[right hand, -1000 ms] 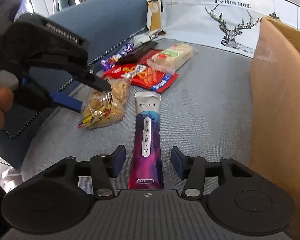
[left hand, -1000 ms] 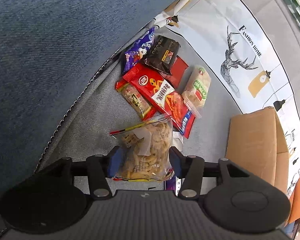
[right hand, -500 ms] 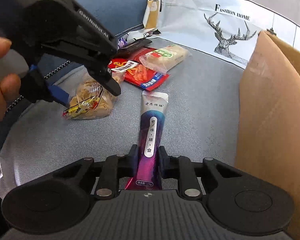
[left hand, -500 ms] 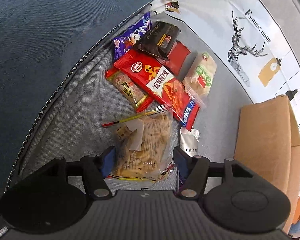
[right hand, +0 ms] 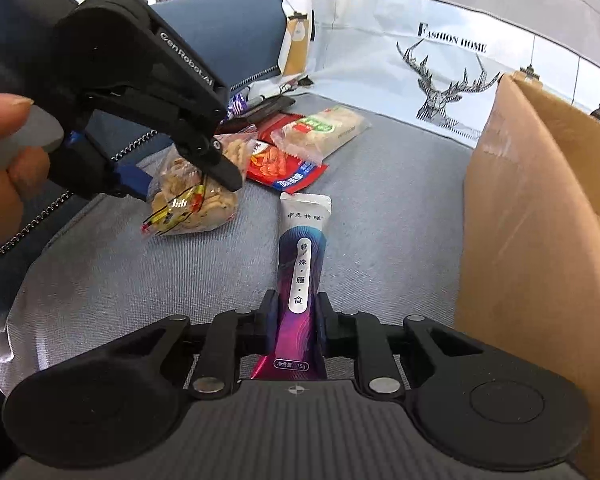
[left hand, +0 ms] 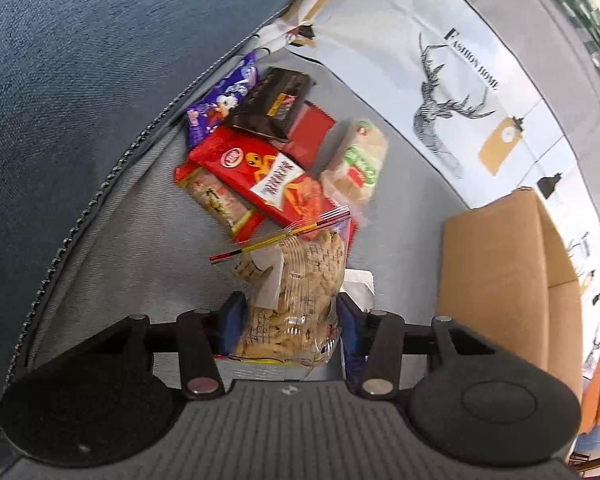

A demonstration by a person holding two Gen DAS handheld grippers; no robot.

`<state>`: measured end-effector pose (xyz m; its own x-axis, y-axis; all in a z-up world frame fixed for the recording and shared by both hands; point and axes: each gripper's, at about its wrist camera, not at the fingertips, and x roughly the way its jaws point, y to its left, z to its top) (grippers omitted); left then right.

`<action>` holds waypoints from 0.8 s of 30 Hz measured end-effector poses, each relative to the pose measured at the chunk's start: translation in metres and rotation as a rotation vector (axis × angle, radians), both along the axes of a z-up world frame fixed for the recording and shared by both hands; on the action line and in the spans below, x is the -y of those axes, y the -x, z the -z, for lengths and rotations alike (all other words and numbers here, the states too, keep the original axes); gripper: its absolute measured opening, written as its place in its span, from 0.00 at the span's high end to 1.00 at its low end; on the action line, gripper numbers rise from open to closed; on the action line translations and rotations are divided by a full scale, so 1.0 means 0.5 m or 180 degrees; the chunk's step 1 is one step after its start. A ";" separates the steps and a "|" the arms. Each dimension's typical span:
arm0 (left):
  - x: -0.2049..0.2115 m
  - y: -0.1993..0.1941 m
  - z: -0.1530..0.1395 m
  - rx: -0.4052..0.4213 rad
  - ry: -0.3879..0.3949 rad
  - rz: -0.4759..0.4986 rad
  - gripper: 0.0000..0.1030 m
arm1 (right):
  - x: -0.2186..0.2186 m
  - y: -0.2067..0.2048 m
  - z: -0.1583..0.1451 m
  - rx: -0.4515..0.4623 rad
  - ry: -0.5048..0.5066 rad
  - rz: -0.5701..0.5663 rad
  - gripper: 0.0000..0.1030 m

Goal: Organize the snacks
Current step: 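Lift the cracker bag in the left tool while the right tool carries the purple snack over the box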

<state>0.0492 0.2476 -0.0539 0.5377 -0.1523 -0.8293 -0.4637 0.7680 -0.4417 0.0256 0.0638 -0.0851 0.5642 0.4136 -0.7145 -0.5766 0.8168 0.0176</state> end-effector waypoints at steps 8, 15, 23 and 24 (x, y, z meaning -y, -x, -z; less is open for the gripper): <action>0.003 0.016 -0.018 0.0154 0.0034 -0.0021 0.48 | 0.016 0.021 -0.041 0.0209 -0.0073 0.0027 0.81; 0.000 0.029 -0.039 0.0325 -0.0037 -0.0042 0.48 | 0.037 0.034 -0.109 0.0417 -0.0220 0.0042 0.81; 0.030 0.032 -0.080 0.0693 -0.0138 0.0069 0.48 | 0.153 0.000 -0.288 0.0909 -0.0621 0.0201 0.81; 0.038 0.031 -0.085 0.0746 -0.0151 0.0091 0.48 | 0.174 -0.007 -0.302 0.0985 -0.0621 0.0225 0.81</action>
